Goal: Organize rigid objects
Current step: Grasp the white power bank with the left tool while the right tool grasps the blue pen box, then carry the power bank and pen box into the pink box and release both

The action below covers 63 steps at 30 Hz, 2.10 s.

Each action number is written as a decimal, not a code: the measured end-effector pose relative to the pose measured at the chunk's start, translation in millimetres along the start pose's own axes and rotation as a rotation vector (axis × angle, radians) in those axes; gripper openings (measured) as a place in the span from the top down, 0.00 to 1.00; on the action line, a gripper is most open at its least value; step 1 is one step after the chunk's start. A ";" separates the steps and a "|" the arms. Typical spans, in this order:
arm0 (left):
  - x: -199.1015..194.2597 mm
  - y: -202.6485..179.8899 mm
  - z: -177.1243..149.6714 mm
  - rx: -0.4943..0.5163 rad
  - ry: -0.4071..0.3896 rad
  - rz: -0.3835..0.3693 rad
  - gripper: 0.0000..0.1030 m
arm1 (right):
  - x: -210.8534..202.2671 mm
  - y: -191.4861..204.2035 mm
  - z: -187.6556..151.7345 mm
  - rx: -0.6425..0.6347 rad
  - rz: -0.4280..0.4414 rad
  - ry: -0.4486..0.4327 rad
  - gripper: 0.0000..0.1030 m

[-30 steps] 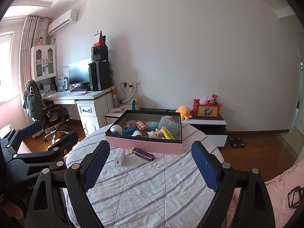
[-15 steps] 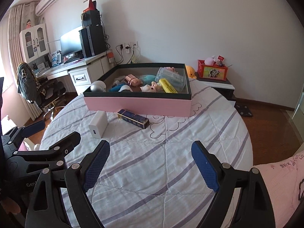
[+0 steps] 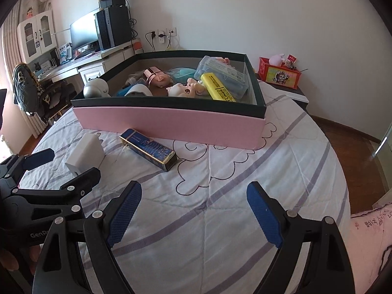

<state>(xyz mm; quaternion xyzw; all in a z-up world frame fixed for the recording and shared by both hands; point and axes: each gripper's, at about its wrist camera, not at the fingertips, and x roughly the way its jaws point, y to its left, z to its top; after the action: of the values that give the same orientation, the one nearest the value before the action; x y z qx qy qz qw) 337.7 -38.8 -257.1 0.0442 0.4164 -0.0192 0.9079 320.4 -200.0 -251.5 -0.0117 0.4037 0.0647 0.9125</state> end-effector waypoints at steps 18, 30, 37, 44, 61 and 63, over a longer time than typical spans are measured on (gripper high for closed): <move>-3.4 28.2 -5.2 -0.058 -0.022 -0.092 0.77 | 42.8 38.6 24.1 -0.105 0.068 0.101 0.13; -1.7 50.3 -12.9 -0.091 -0.006 -0.094 0.77 | 56.1 56.5 34.7 -0.163 0.155 0.102 0.43; -7.6 46.1 -20.4 -0.076 -0.002 -0.091 0.77 | 36.3 58.4 17.2 -0.186 0.213 0.101 0.74; -17.1 40.6 -33.5 -0.061 -0.006 -0.073 0.77 | 8.7 63.8 -13.6 -0.140 0.230 0.098 0.79; -32.7 38.5 -31.0 -0.095 -0.081 -0.086 0.77 | -4.8 60.9 -1.9 -0.076 0.269 -0.032 0.79; -46.2 39.0 -29.3 -0.108 -0.114 -0.098 0.77 | -25.2 59.6 -5.8 -0.069 0.250 -0.096 0.79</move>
<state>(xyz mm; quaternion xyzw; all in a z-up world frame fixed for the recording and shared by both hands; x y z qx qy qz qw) 288.2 2.8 -238.6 -0.0263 0.3659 -0.0437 0.9292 291.7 -144.2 -235.0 0.0106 0.3556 0.1920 0.9147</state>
